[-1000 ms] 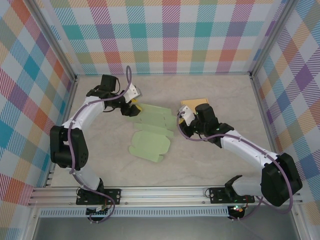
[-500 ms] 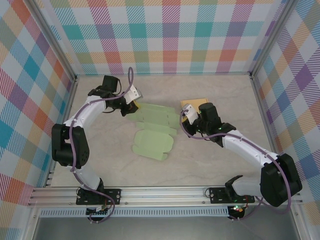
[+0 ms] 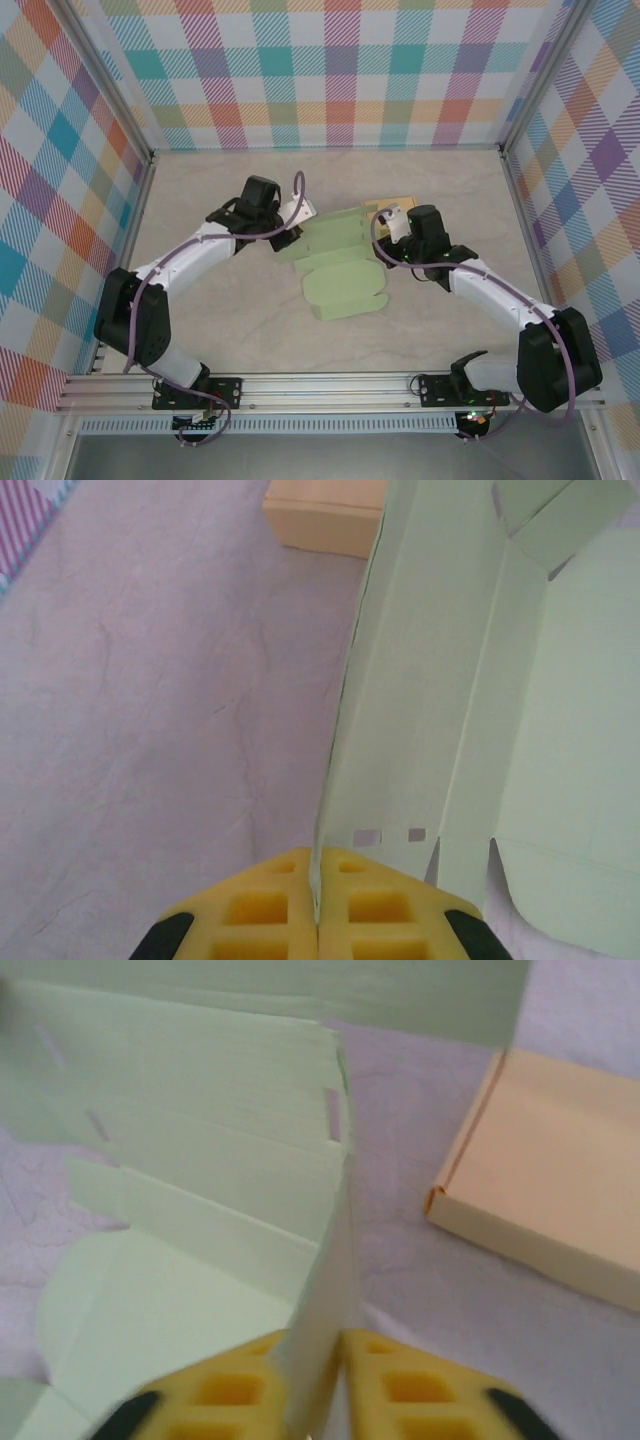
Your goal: Fold the paper box
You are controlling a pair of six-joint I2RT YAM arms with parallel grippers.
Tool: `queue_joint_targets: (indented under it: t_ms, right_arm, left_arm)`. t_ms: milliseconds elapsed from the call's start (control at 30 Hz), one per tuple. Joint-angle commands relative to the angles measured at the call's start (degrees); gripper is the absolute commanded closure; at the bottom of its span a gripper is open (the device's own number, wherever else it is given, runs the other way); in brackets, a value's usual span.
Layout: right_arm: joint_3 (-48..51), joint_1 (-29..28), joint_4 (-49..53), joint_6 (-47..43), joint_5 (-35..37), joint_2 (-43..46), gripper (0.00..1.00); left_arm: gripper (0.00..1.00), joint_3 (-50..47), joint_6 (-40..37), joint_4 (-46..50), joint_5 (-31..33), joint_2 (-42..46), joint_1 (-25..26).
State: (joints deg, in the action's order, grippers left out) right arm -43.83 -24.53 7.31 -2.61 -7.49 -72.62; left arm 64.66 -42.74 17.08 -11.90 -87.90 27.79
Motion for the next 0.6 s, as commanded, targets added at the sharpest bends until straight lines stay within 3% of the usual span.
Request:
queue_joint_targets:
  t_ms: [0,100,233,367,500,567]
  right_arm:
    - [-1.7,0.9,4.3,6.3,1.2,2.0,0.67]
    - [-2.2,1.4,6.9,9.9,2.5,4.3,0.59]
    - [-3.3,2.9,10.0,14.1,4.1,7.6,0.58]
    - [-5.1,5.9,13.2,19.0,5.4,10.3,0.52]
    - [-5.9,7.2,14.7,21.2,4.2,10.5,0.38]
    - [-5.4,7.1,14.4,21.2,3.3,9.6,0.37]
  left_arm:
    - [1.00,-4.2,0.9,-8.7,8.8,4.7,3.0]
    - [1.00,-7.0,-1.7,-10.5,11.0,6.5,5.1]
    - [1.00,-8.4,-4.3,-10.9,14.0,6.5,7.1]
    - [1.00,-9.8,-6.9,-12.7,21.0,5.2,10.0]
    - [1.00,-10.5,-3.6,-15.2,25.1,3.9,10.9]
    - [1.00,-10.7,-2.0,-15.9,25.2,3.4,11.0]
